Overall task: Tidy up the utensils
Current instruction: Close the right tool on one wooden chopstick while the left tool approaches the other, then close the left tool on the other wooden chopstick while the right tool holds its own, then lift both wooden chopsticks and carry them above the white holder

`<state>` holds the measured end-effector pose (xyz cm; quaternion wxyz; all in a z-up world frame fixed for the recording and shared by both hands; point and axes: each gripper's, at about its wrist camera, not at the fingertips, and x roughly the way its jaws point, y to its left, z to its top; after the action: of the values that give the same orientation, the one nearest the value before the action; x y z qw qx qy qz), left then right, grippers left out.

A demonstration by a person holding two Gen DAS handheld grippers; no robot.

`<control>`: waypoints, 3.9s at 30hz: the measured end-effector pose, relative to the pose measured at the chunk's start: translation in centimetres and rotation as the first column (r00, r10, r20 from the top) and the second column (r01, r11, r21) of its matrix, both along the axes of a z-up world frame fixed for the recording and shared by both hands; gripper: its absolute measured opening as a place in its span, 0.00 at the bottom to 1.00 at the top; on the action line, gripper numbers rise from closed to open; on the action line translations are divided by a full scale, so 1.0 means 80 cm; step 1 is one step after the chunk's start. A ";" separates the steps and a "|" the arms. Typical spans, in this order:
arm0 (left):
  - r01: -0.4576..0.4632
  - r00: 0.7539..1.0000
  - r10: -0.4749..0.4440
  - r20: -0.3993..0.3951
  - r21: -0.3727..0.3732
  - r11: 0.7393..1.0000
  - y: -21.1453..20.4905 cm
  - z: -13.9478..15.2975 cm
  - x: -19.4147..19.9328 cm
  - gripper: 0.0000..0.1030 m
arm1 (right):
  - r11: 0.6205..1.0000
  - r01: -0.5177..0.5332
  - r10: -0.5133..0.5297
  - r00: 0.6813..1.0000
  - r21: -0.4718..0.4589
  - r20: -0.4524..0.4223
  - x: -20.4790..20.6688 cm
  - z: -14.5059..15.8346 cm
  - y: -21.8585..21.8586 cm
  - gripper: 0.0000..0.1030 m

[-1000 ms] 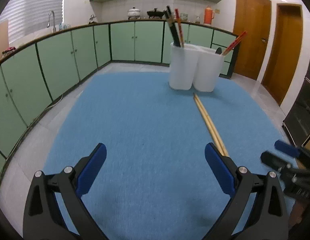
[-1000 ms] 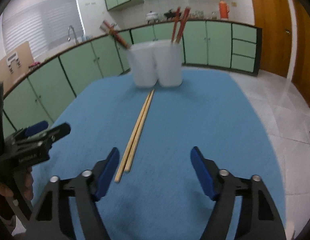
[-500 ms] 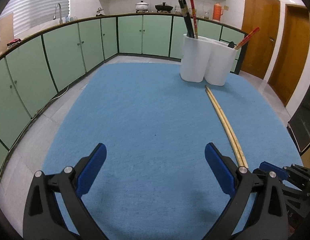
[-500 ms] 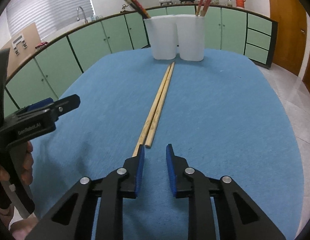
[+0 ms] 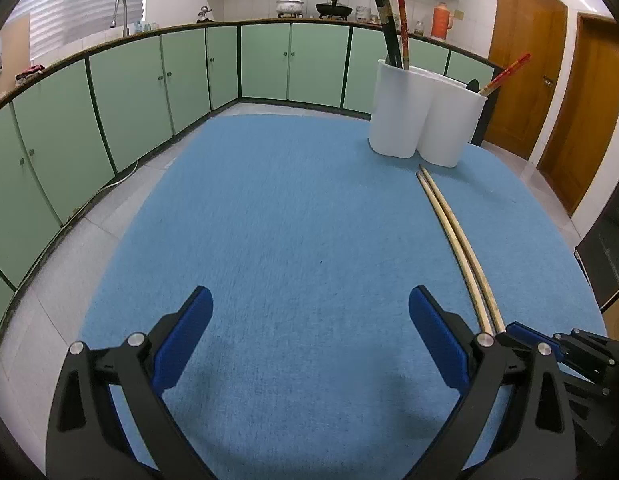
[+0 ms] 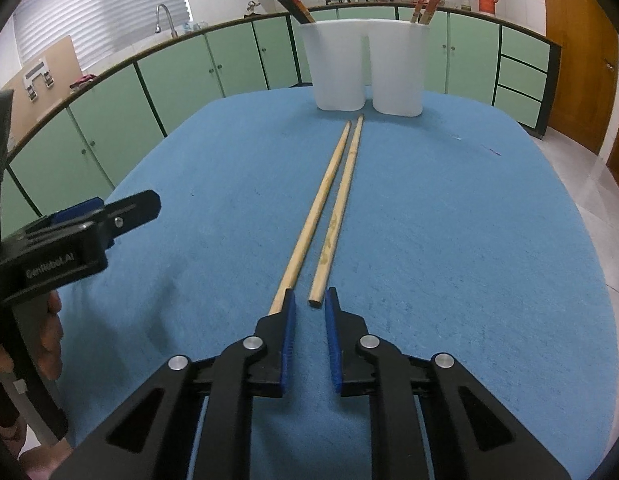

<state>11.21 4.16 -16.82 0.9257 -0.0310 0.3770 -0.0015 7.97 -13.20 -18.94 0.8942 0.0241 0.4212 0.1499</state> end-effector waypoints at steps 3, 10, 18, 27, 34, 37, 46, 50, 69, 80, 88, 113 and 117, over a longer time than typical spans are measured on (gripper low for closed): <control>0.000 1.000 0.000 -0.005 -0.004 1.000 0.000 -0.003 0.000 0.93 | 1.000 0.014 -0.014 1.000 -0.002 -0.002 0.002 -0.001 0.000 0.07; 0.019 1.000 -0.019 -0.006 -0.010 1.000 -0.011 -0.002 -0.002 0.93 | 0.999 0.046 -0.046 0.999 0.012 0.002 0.001 -0.001 -0.007 0.07; 0.062 0.998 -0.062 0.005 -0.002 0.998 -0.037 0.002 -0.009 0.93 | 0.989 0.130 -0.129 0.991 0.063 -0.016 -0.006 -0.004 -0.044 0.07; 0.069 0.998 -0.069 0.010 0.000 0.998 -0.045 0.004 -0.013 0.93 | 0.989 0.135 -0.134 0.991 0.066 -0.011 0.001 -0.006 -0.038 0.09; 0.096 0.995 -0.096 0.008 -0.004 0.995 -0.058 0.004 -0.018 0.93 | 0.982 0.182 -0.183 0.983 0.055 0.014 -0.007 -0.001 -0.046 0.07; 0.123 0.992 -0.123 0.005 -0.009 0.992 -0.070 0.003 -0.022 0.93 | 0.973 0.226 -0.228 0.973 0.054 0.035 -0.014 0.004 -0.064 0.06; 0.199 0.979 -0.200 -0.044 -0.031 0.980 -0.119 -0.016 -0.024 0.88 | 0.944 0.319 -0.322 0.947 0.091 0.023 -0.032 0.007 -0.120 0.06; 0.214 0.972 -0.217 -0.096 -0.037 0.976 -0.135 -0.030 -0.017 0.68 | 0.942 0.318 -0.323 0.946 0.106 0.027 -0.035 0.009 -0.128 0.06; 0.231 0.968 -0.229 -0.101 0.014 0.973 -0.161 -0.037 -0.021 0.06 | 0.944 0.304 -0.311 0.950 0.131 0.037 -0.036 0.015 -0.132 0.06; 0.223 0.973 -0.225 0.054 0.039 0.974 -0.145 0.037 -0.033 0.06 | 0.953 0.282 -0.297 0.942 0.110 0.153 -0.044 0.062 -0.138 0.06; 0.217 0.948 -0.218 0.230 0.030 0.976 -0.134 0.127 -0.038 0.06 | 0.964 0.230 -0.262 0.914 0.134 0.309 -0.047 0.147 -0.146 0.06; 0.255 0.874 -0.232 0.426 0.002 0.967 -0.122 0.256 0.017 0.06 | 0.990 0.033 -0.092 0.885 0.136 0.456 0.018 0.288 -0.127 0.06; 0.248 0.854 -0.222 0.471 0.008 0.969 -0.122 0.278 0.032 0.06 | 0.989 0.024 -0.094 0.866 0.148 0.491 0.030 0.314 -0.127 0.06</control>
<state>13.76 -5.58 5.38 0.9808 -0.0080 0.1432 -0.1319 10.35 -23.39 6.19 0.9727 0.0588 0.1650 0.1521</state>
